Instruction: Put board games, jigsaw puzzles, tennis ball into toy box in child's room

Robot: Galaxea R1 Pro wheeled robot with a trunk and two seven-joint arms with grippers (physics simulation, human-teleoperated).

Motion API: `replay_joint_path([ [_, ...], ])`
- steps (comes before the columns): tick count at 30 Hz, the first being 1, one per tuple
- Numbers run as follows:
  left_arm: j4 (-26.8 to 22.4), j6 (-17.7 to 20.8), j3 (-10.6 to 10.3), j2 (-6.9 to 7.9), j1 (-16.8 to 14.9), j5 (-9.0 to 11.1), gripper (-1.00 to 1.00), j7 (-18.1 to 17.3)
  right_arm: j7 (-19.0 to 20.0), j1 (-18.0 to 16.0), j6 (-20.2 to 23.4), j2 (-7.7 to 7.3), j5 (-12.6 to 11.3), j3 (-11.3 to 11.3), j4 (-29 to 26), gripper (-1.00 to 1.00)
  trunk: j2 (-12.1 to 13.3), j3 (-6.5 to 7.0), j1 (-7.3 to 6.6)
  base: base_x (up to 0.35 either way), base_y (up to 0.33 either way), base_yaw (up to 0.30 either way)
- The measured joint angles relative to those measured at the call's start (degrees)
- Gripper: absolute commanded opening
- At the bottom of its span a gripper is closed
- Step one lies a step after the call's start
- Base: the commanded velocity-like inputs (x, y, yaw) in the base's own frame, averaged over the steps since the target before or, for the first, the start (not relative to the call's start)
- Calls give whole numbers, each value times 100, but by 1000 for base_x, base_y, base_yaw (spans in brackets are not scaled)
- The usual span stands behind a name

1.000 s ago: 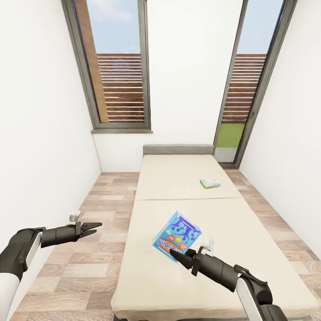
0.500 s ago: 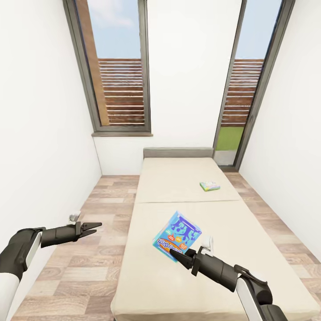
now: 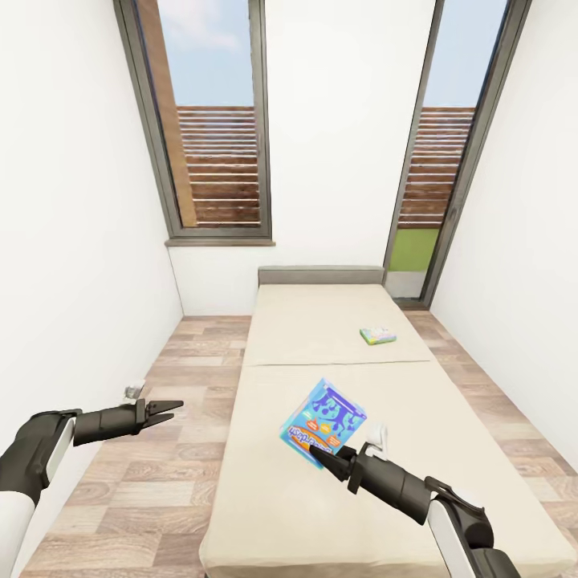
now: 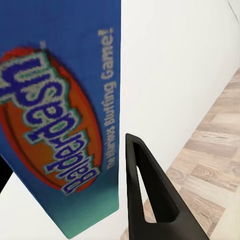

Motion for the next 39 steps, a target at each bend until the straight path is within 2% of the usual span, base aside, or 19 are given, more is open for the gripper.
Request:
replay_joint_path([
  [15,1,0,0,-8,0,0,100,-2,-9,0,0,0,-20,-4,-10,-100,0,5,0,0,0,-15],
  [39,2,-1,-1,-9,2,0,100,-2,-1,1,-8,3,-14,-3,-5,-100,0,167,0,0,0,-202],
])
